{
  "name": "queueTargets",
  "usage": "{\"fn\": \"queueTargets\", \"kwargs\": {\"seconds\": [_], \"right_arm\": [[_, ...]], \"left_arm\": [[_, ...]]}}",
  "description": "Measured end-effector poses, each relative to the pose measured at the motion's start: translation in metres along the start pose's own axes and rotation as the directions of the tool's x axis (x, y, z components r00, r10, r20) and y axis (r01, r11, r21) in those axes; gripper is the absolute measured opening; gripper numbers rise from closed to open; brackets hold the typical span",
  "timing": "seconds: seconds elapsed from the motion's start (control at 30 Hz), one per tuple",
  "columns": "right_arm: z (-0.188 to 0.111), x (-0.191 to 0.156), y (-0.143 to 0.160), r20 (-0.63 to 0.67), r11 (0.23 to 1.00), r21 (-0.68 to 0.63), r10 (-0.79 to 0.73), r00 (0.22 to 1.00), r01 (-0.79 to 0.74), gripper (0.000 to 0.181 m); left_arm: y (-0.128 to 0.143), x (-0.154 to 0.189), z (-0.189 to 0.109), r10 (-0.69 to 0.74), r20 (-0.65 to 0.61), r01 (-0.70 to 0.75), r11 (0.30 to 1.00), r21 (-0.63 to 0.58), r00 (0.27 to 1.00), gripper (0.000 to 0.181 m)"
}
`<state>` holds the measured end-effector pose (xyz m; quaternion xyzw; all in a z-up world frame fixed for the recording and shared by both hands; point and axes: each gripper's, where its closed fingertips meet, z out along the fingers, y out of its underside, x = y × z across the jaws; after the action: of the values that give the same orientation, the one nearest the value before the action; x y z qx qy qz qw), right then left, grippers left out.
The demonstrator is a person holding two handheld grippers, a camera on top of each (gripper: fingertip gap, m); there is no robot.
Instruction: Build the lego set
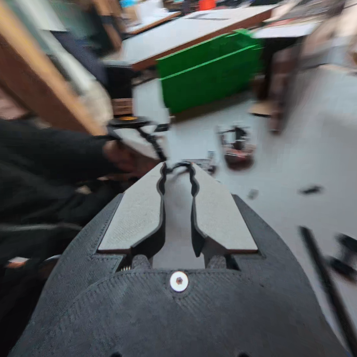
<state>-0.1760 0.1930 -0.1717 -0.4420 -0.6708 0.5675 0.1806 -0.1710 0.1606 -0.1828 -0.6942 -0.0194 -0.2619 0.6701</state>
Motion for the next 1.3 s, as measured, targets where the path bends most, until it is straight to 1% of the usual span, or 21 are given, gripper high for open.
{"fn": "queueTargets", "kwargs": {"seconds": [0.03,0.07,0.1,0.13,0.2,0.27,0.33,0.4,0.47,0.5,0.6,0.7,0.77,0.9,1.0,1.07,1.13,1.2,1.3], "right_arm": [[0.006,-0.022,0.000,0.119,1.000,-0.011,0.016,0.993,-0.015,0.028],[0.010,-0.036,0.000,0.195,1.000,-0.013,0.030,0.980,-0.028,0.031],[0.015,-0.046,0.001,0.239,0.999,-0.011,0.033,0.970,-0.032,0.030],[0.020,-0.050,0.004,0.251,0.999,-0.021,0.033,0.967,-0.029,0.030],[0.027,-0.051,0.010,0.236,0.999,-0.054,0.019,0.972,-0.007,0.024],[0.030,-0.051,0.009,0.209,0.999,-0.036,-0.019,0.978,0.027,0.007],[0.028,-0.054,0.008,0.226,0.999,-0.015,-0.035,0.973,0.039,0.005],[0.025,-0.053,0.007,0.239,1.000,-0.017,-0.011,0.971,0.015,0.004],[0.020,-0.049,0.005,0.236,1.000,-0.002,0.000,0.972,0.000,0.004],[0.017,-0.048,0.004,0.239,1.000,0.003,0.004,0.971,-0.005,0.004],[0.014,-0.050,0.004,0.258,1.000,-0.006,0.014,0.966,-0.013,0.004],[0.016,-0.053,0.010,0.272,0.999,-0.043,0.020,0.962,-0.009,0.004],[0.017,-0.058,0.012,0.296,0.998,-0.055,0.028,0.955,-0.012,0.004],[0.021,-0.061,0.017,0.301,0.996,-0.087,0.026,0.953,0.001,0.004],[0.022,-0.053,0.010,0.246,0.999,-0.045,0.019,0.969,-0.008,0.007],[0.017,-0.055,-0.002,0.264,0.999,0.026,0.024,0.964,-0.032,0.018],[0.013,-0.056,-0.013,0.278,0.994,0.090,0.031,0.960,-0.058,0.026],[0.014,-0.055,-0.020,0.270,0.987,0.137,0.041,0.962,-0.081,0.024],[0.023,-0.052,-0.015,0.236,0.990,0.124,0.038,0.971,-0.069,0.017]], "left_arm": [[-0.006,0.003,-0.001,-0.032,-0.025,0.033,0.998,0.050,0.999,0.005],[-0.013,0.007,-0.003,-0.080,-0.069,0.087,0.991,0.102,0.994,0.005],[-0.019,0.010,-0.005,-0.131,-0.114,0.146,0.980,0.135,0.985,0.005],[-0.021,0.011,-0.006,-0.166,-0.138,0.186,0.971,0.148,0.976,0.005],[-0.022,0.012,-0.007,-0.165,-0.142,0.186,0.971,0.150,0.976,0.005],[-0.021,0.018,-0.005,-0.142,-0.156,0.164,0.977,0.139,0.978,0.005],[-0.021,0.024,-0.004,-0.138,-0.183,0.163,0.978,0.131,0.973,0.005],[-0.019,0.025,-0.005,-0.125,-0.182,0.148,0.982,0.116,0.975,0.009],[-0.022,0.024,-0.007,-0.130,-0.189,0.154,0.981,0.120,0.973,0.023],[-0.026,0.022,-0.009,-0.140,-0.194,0.167,0.978,0.129,0.971,0.024],[-0.034,0.019,-0.014,-0.145,-0.193,0.175,0.973,0.153,0.970,0.019],[-0.034,0.021,-0.013,-0.176,-0.215,0.210,0.966,0.151,0.961,0.024],[-0.033,0.024,-0.014,-0.189,-0.240,0.229,0.961,0.153,0.952,0.013],[-0.034,0.028,-0.015,-0.197,-0.270,0.247,0.955,0.164,0.942,0.010],[-0.036,0.027,-0.018,-0.182,-0.242,0.232,0.952,0.200,0.953,0.007],[-0.042,0.024,-0.021,-0.208,-0.233,0.266,0.930,0.255,0.950,0.007],[-0.042,0.021,-0.022,-0.258,-0.244,0.321,0.909,0.267,0.935,0.007],[-0.041,0.021,-0.021,-0.294,-0.265,0.365,0.889,0.278,0.918,0.007],[-0.036,0.021,-0.017,-0.335,-0.270,0.406,0.872,0.274,0.903,0.007]]}}
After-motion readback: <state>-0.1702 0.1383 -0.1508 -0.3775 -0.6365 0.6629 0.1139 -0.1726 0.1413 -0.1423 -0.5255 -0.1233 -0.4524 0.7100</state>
